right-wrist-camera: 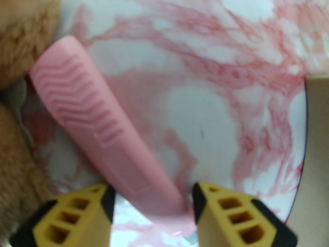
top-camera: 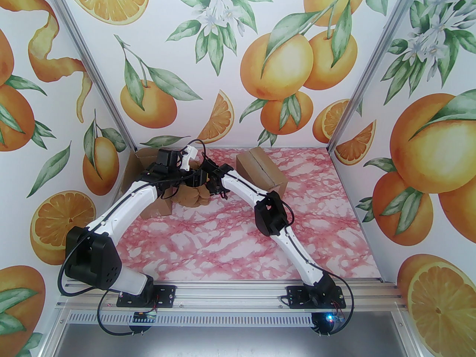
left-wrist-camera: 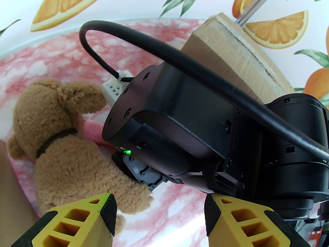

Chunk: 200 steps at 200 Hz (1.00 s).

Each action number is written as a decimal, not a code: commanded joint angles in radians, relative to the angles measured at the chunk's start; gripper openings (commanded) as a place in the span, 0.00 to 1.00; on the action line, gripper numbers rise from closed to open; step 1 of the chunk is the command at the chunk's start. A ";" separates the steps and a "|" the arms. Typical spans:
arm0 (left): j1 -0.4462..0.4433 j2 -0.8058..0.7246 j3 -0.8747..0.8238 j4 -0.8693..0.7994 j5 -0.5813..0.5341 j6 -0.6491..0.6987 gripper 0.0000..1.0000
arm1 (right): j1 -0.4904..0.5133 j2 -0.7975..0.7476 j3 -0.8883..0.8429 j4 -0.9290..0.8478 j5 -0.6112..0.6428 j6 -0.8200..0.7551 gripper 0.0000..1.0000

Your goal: Unpack the express box

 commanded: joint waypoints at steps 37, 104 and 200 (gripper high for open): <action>-0.002 -0.008 0.039 0.032 0.027 0.002 0.61 | 0.076 -0.186 -0.374 0.046 0.092 0.007 0.41; -0.013 -0.022 0.013 0.063 0.029 -0.017 0.61 | 0.122 -0.394 -0.696 0.109 0.109 0.098 0.48; -0.020 -0.082 -0.010 0.052 -0.021 -0.002 0.61 | 0.065 -0.183 -0.419 0.059 0.098 0.060 0.58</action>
